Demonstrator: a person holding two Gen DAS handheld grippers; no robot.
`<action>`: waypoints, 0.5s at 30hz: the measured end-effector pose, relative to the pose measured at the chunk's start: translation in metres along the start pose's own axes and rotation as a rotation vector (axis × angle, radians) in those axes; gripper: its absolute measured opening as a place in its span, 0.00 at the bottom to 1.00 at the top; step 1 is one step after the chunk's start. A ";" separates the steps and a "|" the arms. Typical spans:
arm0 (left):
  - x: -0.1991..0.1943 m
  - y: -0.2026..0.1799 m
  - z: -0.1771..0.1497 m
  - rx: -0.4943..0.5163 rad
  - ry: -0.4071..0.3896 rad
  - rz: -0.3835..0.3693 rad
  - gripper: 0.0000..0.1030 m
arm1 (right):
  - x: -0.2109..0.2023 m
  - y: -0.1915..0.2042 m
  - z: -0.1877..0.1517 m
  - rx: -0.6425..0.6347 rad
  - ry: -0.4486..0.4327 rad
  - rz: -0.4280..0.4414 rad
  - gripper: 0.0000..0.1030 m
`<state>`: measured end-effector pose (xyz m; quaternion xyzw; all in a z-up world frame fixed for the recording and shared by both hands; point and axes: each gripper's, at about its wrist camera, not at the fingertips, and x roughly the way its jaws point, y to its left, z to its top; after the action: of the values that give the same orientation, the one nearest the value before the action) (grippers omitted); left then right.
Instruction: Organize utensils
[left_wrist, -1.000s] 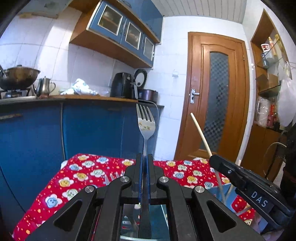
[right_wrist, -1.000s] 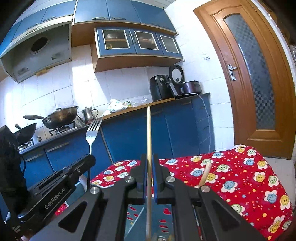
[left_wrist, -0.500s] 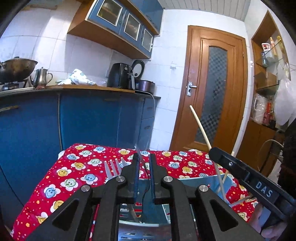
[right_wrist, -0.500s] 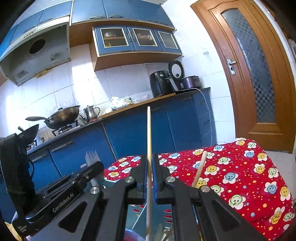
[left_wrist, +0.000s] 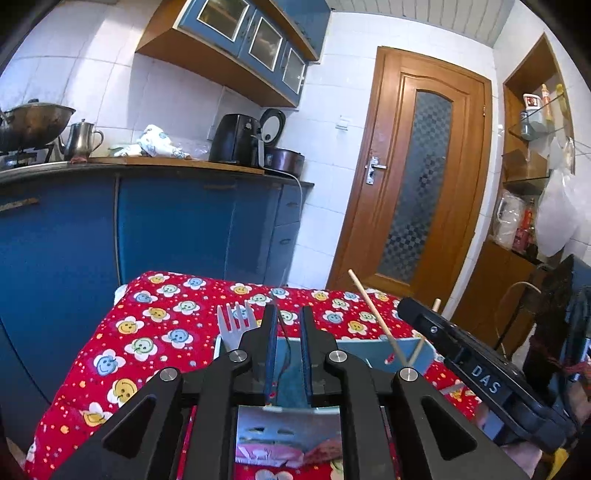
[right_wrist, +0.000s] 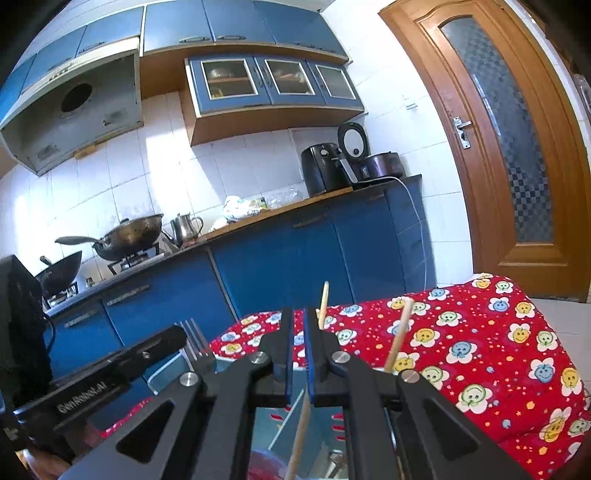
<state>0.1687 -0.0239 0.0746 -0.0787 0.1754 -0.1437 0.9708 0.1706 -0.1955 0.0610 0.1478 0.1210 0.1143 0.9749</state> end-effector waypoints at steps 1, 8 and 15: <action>-0.003 -0.001 0.000 0.003 0.003 -0.002 0.11 | -0.001 0.000 0.000 0.000 0.008 0.001 0.07; -0.016 0.003 -0.002 -0.025 0.057 -0.019 0.11 | 0.000 -0.001 -0.006 -0.030 0.114 -0.034 0.07; -0.026 0.014 -0.008 -0.061 0.120 -0.019 0.11 | -0.005 0.003 -0.002 -0.070 0.187 -0.039 0.15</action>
<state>0.1462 -0.0034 0.0721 -0.1012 0.2367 -0.1519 0.9543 0.1642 -0.1931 0.0611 0.0998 0.2104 0.1126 0.9660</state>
